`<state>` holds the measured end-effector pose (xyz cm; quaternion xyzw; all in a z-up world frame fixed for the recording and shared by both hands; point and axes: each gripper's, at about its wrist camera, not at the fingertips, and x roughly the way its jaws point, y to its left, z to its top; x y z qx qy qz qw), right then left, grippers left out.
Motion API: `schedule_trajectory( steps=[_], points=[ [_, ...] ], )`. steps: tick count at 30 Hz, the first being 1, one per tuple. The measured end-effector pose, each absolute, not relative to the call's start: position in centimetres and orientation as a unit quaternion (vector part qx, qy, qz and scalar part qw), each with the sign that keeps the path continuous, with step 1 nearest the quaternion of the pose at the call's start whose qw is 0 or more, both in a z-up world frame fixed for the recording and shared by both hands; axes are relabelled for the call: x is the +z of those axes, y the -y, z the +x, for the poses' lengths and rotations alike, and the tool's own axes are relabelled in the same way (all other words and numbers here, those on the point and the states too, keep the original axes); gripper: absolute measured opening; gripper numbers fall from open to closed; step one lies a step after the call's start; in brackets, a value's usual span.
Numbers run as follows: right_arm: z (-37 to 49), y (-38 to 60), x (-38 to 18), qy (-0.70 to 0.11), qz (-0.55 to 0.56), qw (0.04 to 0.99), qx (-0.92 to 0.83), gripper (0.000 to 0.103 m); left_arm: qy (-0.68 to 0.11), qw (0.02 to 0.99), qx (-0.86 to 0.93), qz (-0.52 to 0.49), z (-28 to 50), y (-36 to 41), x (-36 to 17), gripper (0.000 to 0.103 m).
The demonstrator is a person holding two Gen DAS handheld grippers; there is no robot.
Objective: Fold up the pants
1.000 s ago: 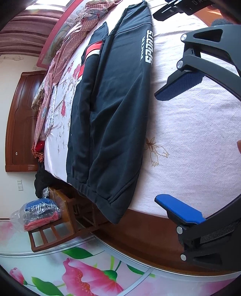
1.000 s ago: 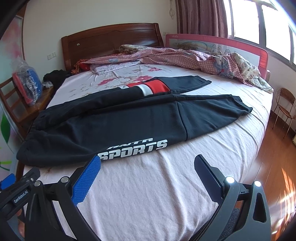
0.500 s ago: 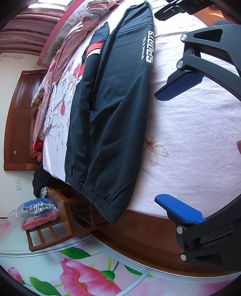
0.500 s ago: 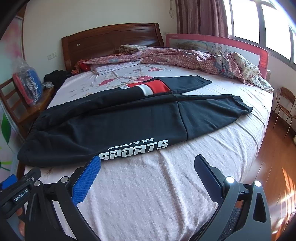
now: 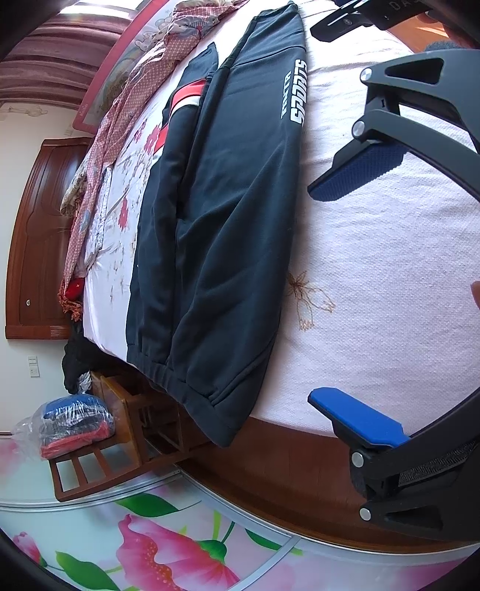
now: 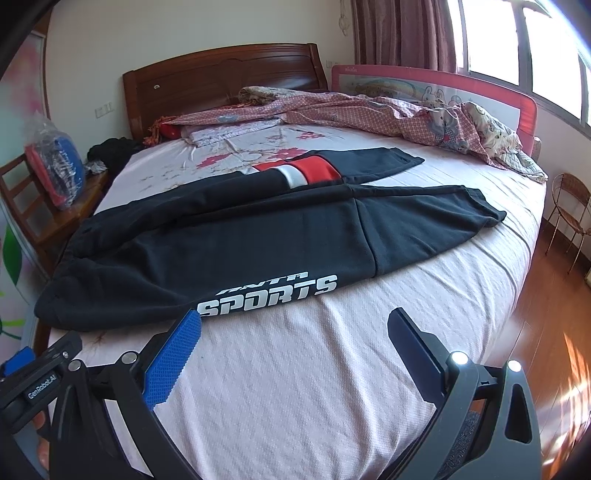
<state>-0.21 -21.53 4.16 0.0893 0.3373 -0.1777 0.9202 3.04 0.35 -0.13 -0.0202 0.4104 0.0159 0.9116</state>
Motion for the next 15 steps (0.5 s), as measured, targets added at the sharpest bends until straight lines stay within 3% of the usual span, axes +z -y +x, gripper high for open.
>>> schedule_trajectory(
  steps=[15],
  points=[
    [-0.09,21.51,3.97,-0.340,0.090,0.919,-0.176,0.100,-0.412,0.911,0.019,-0.016,3.07,-0.41,-0.44,0.101]
  ],
)
